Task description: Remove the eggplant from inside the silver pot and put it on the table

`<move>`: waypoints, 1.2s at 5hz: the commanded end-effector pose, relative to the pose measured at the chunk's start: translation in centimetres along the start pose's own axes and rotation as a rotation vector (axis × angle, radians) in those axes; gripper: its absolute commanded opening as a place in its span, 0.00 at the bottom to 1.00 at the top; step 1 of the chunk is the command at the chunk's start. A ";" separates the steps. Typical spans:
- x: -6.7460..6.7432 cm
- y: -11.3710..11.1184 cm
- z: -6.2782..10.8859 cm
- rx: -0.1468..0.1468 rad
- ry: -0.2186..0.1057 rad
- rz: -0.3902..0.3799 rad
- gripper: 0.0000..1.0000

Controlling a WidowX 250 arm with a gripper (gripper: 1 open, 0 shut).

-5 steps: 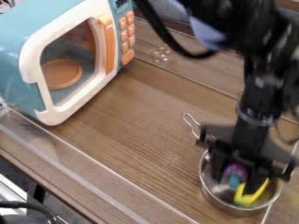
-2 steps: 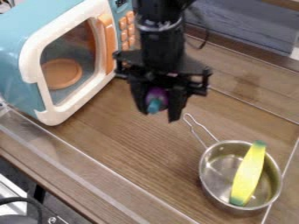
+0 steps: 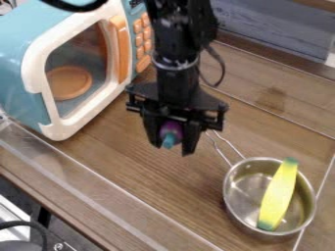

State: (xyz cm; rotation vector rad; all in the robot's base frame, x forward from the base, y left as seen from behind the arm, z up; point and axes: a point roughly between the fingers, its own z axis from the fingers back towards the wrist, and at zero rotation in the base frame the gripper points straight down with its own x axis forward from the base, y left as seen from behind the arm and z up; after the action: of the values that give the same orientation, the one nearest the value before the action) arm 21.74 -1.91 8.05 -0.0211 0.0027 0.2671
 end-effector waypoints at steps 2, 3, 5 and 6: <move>1.6 1.2 0.2 0.010 -0.013 -0.045 0.00; 2.6 1.9 0.8 0.010 -0.004 -0.075 0.00; 1.1 1.0 -1.0 0.017 0.027 -0.092 0.00; 0.8 0.8 -1.9 0.014 0.037 -0.090 0.00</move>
State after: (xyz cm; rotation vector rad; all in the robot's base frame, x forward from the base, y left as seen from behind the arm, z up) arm 21.83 -0.83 5.55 -0.0088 0.0690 0.1801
